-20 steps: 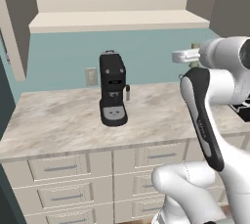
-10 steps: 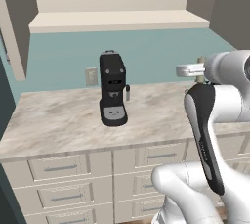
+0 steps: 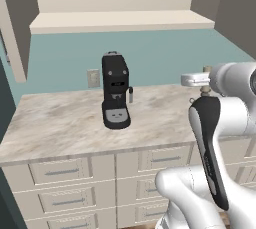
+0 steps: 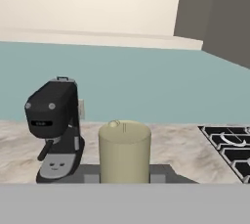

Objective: Get the candle and the beer from the cabinet and move them to the dining counter.

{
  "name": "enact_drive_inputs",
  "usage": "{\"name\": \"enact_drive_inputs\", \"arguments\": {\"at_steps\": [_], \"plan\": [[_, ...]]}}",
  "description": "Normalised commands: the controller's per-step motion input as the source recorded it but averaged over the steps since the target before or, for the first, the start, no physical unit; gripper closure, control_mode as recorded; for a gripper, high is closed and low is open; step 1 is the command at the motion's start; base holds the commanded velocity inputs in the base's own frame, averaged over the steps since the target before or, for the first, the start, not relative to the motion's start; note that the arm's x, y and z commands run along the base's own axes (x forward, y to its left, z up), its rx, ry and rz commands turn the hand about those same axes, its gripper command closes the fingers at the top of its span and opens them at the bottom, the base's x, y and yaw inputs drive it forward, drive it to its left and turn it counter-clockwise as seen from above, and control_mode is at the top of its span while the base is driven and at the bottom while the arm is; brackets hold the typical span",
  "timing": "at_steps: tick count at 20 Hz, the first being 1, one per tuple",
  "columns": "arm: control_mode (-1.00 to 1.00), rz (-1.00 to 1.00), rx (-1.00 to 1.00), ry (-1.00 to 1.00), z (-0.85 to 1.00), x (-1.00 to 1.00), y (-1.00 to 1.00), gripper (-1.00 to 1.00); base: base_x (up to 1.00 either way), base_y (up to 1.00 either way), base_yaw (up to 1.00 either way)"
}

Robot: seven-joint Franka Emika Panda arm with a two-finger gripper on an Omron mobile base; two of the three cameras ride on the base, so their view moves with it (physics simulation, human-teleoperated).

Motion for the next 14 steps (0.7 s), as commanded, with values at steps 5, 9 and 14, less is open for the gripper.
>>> {"name": "enact_drive_inputs", "arguments": {"at_steps": [5,9,14], "plan": [[-1.00,0.00,0.00,0.01,0.00,0.00,0.00,1.00,0.00,0.00,0.00],[1.00,0.00,0.00,0.00,0.00,0.00,0.00,1.00,0.00,0.09,0.00],[1.00,0.00,0.00,0.00,0.00,0.00,0.00,1.00,0.00,0.96,-0.21]]}}
